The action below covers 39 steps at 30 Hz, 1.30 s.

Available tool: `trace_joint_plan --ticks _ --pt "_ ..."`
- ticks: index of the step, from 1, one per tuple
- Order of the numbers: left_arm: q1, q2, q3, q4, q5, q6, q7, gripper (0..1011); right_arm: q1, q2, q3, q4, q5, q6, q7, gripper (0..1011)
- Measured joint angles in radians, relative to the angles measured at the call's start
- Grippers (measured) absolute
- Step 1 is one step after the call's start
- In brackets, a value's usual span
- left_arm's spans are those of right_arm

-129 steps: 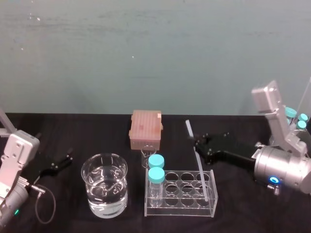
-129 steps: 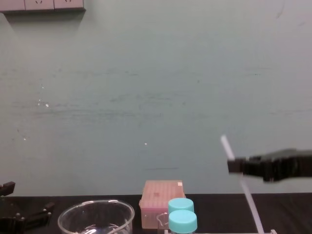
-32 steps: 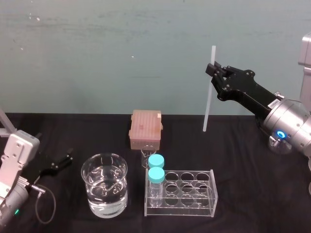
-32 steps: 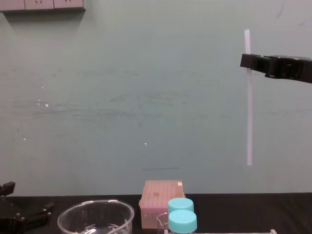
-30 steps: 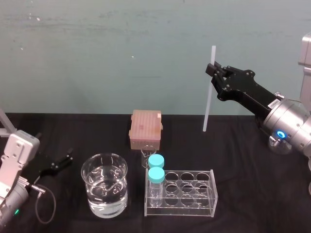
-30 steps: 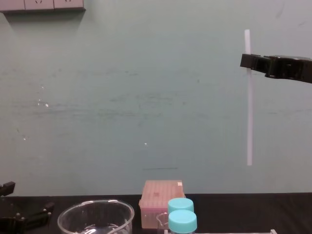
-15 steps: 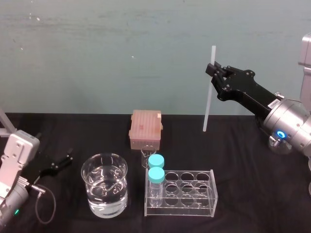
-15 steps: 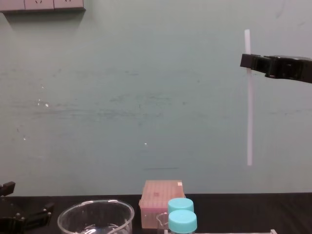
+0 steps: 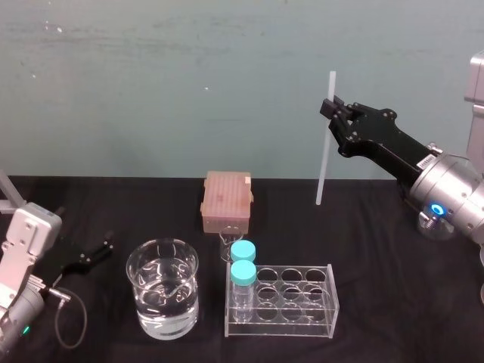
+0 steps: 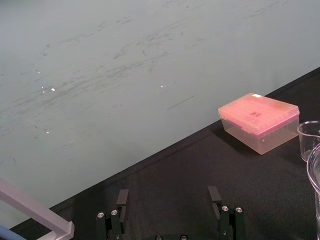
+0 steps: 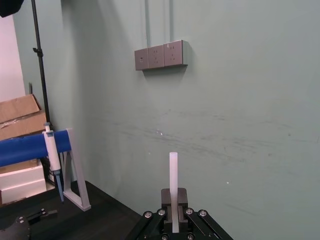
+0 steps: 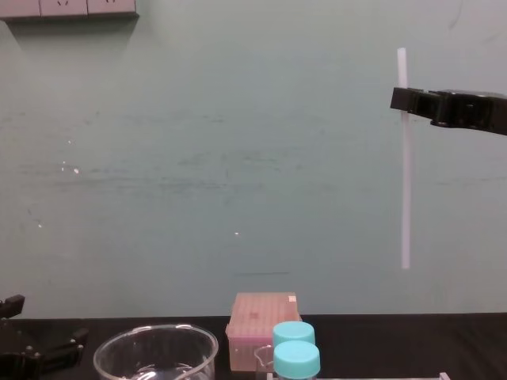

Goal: Pick up the stirring rod with one hand, then place it down.

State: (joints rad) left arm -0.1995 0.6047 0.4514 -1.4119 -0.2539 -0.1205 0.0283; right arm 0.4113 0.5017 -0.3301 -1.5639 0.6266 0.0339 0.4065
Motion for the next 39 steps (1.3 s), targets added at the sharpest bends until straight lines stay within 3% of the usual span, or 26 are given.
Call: trace_joint_plan --ticks 34,39 --pt "0.000 0.000 0.000 0.000 0.000 0.000 0.000 1005 0.000 0.000 0.000 0.000 0.000 0.000 0.000 64" --pt "0.000 0.000 0.000 0.000 0.000 0.000 0.000 1005 -0.001 -0.002 0.021 0.000 0.028 -0.018 0.048 64"
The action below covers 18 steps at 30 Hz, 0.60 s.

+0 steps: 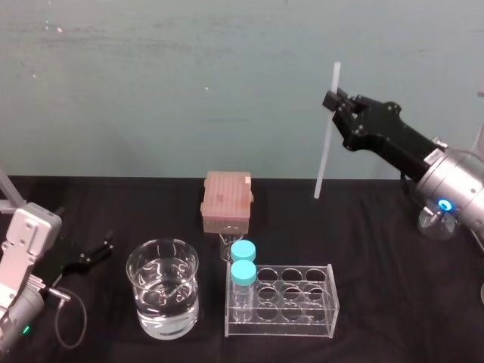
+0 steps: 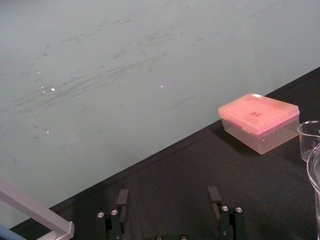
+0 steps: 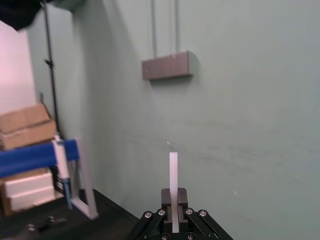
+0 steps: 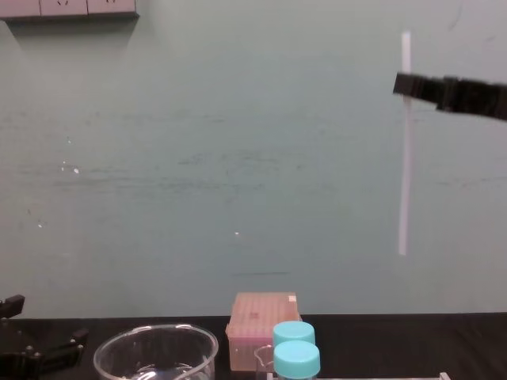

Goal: Pick up the stirring rod with one hand, then place it down.

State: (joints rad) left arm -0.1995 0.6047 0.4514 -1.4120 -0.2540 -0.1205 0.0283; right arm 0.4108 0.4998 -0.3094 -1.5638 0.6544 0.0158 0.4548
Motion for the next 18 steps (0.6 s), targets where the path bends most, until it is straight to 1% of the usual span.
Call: trace_joint_plan --ticks 5,6,7,8,10,11,14,15,17,18 --pt "0.000 0.000 0.000 0.000 0.000 0.000 0.000 1005 -0.012 0.023 0.022 -0.039 0.057 0.016 0.043 64" --pt "0.000 0.000 0.000 0.000 0.000 0.000 0.000 1005 -0.023 0.037 0.029 -0.059 0.079 0.026 0.058 64" --pt "0.000 0.000 0.000 0.000 0.000 0.000 0.000 1005 -0.029 0.046 0.032 -0.069 0.090 0.030 0.065 64" --pt "0.000 0.000 0.000 0.000 0.000 0.000 0.000 1005 -0.043 0.065 0.037 -0.089 0.113 0.040 0.084 64" --pt "0.000 0.000 0.000 0.000 0.000 0.000 0.000 1005 -0.058 0.085 0.042 -0.108 0.136 0.050 0.106 64" --pt "0.000 0.000 0.000 0.000 0.000 0.000 0.000 1005 -0.073 0.107 0.045 -0.122 0.155 0.056 0.131 64" --pt "0.000 0.000 0.000 0.000 0.000 0.000 0.000 1005 -0.097 0.141 0.047 -0.137 0.176 0.059 0.170 64" --pt "0.000 0.000 0.000 0.000 0.000 0.000 0.000 1005 -0.109 0.163 0.045 -0.139 0.180 0.057 0.194 64" --pt "0.000 0.000 0.000 0.000 0.000 0.000 0.000 1005 -0.121 0.181 0.041 -0.140 0.180 0.054 0.210 64" --pt "0.000 0.000 0.000 0.000 0.000 0.000 0.000 1005 -0.132 0.196 0.036 -0.136 0.180 0.048 0.223 64"
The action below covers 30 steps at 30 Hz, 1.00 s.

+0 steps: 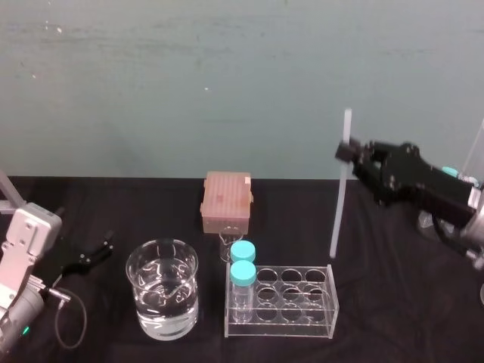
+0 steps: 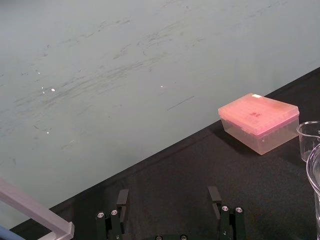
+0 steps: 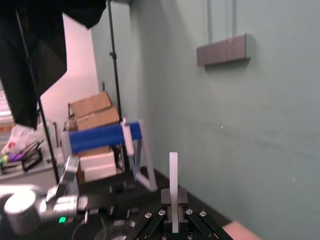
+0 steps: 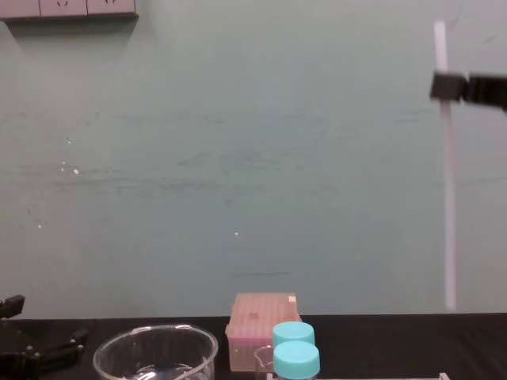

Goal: Pick up the stirring rod with one hand, then place it down.

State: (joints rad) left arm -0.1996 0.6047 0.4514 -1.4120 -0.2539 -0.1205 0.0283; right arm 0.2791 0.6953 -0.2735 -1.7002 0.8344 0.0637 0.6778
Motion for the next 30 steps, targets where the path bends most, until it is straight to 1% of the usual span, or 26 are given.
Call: trace_joint_plan --ticks 1,3,4,9,12,13,17,22,30 --pt "0.000 0.000 0.000 0.000 0.000 0.000 0.000 1005 0.000 0.000 0.000 0.000 0.000 0.000 0.000 64" --pt "0.000 0.000 0.000 0.000 0.000 0.000 0.000 1005 -0.017 0.019 -0.010 0.012 -0.005 -0.019 0.016 64" --pt "0.000 0.000 0.000 0.000 0.000 0.000 0.000 1005 -0.021 0.022 -0.013 0.016 -0.006 -0.025 0.019 64" --pt "0.000 0.000 0.000 0.000 0.000 0.000 0.000 1005 -0.031 0.024 -0.037 0.045 -0.019 -0.064 0.028 62" --pt "0.000 0.000 0.000 0.000 0.000 0.000 0.000 1004 -0.027 0.012 -0.059 0.073 -0.027 -0.092 0.037 64" --pt "0.000 0.000 0.000 0.000 0.000 0.000 0.000 1005 -0.027 0.012 -0.059 0.073 -0.027 -0.092 0.037 64" --pt "0.000 0.000 0.000 0.000 0.000 0.000 0.000 1005 -0.015 -0.004 -0.080 0.107 -0.039 -0.117 0.045 64" --pt "0.000 0.000 0.000 0.000 0.000 0.000 0.000 1005 -0.003 -0.021 -0.098 0.139 -0.055 -0.132 0.048 64" --pt "0.000 0.000 0.000 0.000 0.000 0.000 0.000 1005 0.006 -0.039 -0.116 0.163 -0.067 -0.139 0.049 64"
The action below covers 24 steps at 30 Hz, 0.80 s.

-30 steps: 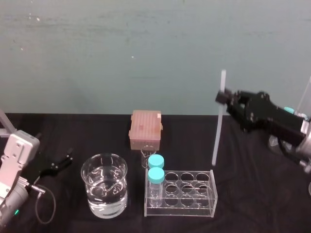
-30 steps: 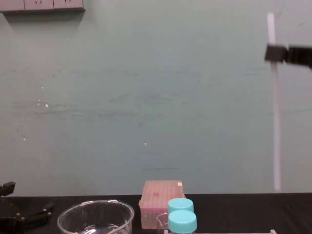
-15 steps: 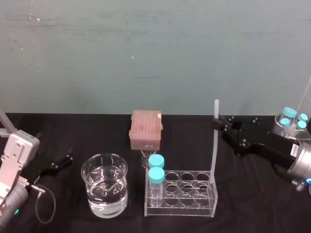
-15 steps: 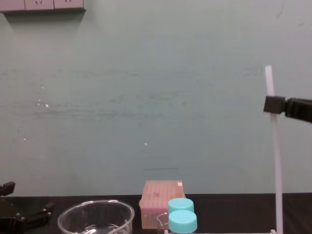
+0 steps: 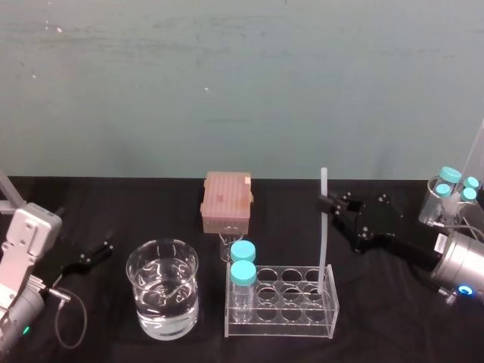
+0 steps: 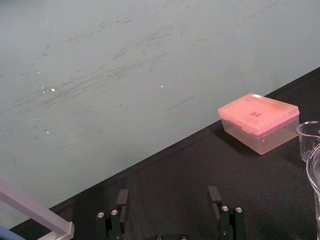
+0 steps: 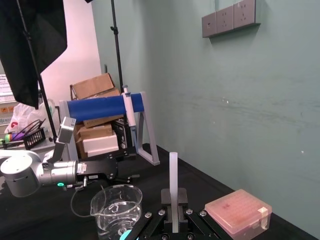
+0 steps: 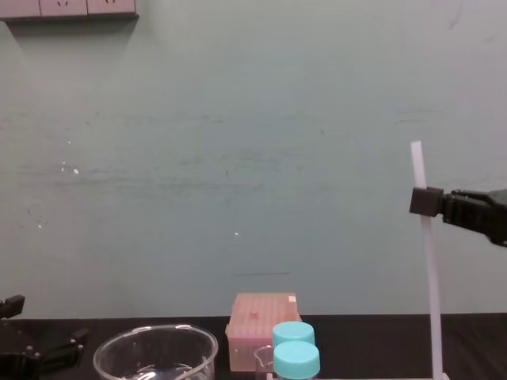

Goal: Pick up the stirring rod with one hand, then place it down.

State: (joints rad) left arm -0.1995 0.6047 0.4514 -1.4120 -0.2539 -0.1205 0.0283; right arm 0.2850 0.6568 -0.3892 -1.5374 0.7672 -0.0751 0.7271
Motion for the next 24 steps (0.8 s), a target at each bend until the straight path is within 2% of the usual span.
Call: trace_joint_plan --ticks 15,24 --pt "0.000 0.000 0.000 0.000 0.000 0.000 0.000 1005 -0.005 -0.023 -0.011 0.035 -0.022 -0.015 -0.008 64" --pt "0.000 0.000 0.000 0.000 0.000 0.000 0.000 1005 -0.019 -0.041 -0.013 0.070 -0.033 -0.053 0.006 64"
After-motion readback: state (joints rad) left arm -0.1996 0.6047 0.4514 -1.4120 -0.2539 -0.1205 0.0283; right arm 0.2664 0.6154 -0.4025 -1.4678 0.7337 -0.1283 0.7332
